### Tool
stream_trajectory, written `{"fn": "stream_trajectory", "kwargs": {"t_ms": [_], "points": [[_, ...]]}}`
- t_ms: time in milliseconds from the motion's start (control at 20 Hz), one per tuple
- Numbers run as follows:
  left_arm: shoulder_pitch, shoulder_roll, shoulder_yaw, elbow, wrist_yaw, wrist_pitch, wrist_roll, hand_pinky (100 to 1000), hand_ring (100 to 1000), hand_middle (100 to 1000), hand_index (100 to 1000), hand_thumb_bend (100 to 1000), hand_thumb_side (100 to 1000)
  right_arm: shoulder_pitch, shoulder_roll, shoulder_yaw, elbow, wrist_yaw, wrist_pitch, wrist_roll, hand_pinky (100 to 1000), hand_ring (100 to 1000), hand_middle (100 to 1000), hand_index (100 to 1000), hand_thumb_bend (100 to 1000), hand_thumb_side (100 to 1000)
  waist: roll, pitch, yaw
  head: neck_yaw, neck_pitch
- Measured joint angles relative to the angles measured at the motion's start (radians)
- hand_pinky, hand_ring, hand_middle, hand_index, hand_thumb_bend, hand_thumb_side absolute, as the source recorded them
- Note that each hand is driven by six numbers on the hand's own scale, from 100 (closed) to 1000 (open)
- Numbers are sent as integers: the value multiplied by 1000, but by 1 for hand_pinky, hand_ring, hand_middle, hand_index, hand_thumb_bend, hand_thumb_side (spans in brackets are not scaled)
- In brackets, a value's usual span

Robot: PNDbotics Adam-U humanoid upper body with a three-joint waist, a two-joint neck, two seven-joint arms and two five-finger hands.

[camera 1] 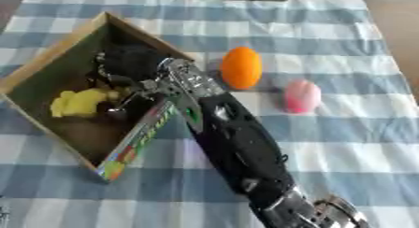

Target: Pick up objects on the table and place them in the box.

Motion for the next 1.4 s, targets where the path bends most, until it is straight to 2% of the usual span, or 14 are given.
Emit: {"fn": "stream_trajectory", "kwargs": {"t_ms": [50, 150, 200, 250, 700, 750, 950, 1150, 1400], "points": [[0, 0, -1, 0, 1, 0, 0, 499, 647, 605, 752, 100, 740, 0, 0, -1, 0, 3, -10, 9, 852, 920, 862, 901, 245, 709, 0, 0, 0, 0, 0], [0, 0, -3, 0, 2, 1, -1, 500, 648, 605, 752, 100, 740, -3, 2, -3, -1, 5, -29, 27, 856, 924, 869, 908, 329, 733, 0, 0, -1, -1, 0], [0, 0, -3, 0, 3, 2, -2, 500, 648, 605, 752, 100, 740, -5, 4, -4, -2, 5, -35, 34, 856, 924, 869, 908, 329, 733, 0, 0, -1, -1, 0], [0, 0, -3, 0, 4, 2, -3, 500, 648, 606, 752, 100, 740, -7, 7, -6, -5, 5, -39, 39, 857, 925, 867, 911, 368, 748, 0, 0, -1, -2, 0], [0, -1, -4, 0, 6, 2, -7, 500, 649, 606, 752, 100, 741, -26, 9, -9, -52, -55, -22, 27, 853, 920, 857, 907, 376, 767, 3, 0, -2, -6, 0], [0, -1, -4, 0, 6, 2, -7, 501, 650, 607, 752, 100, 739, -27, 9, -9, -54, -58, -20, 26, 858, 915, 836, 905, 336, 785, 3, 0, -2, -6, 0], [1, -5, -4, 0, 6, 2, -8, 501, 650, 607, 752, 100, 739, -54, 4, -24, -98, -93, -11, 3, 860, 914, 828, 903, 303, 785, 10, 0, -11, -12, 0], [1, -8, -4, 0, 6, 2, -8, 501, 651, 607, 752, 100, 738, -74, -43, -28, -161, -146, 20, -47, 858, 916, 833, 903, 297, 785, 12, -3, -22, -13, 1], [3, -8, -4, 0, 6, 2, -7, 502, 652, 608, 752, 100, 736, -102, -137, -32, -167, -219, 60, -75, 857, 919, 838, 903, 299, 788, 18, -14, -37, -7, 3]]}}
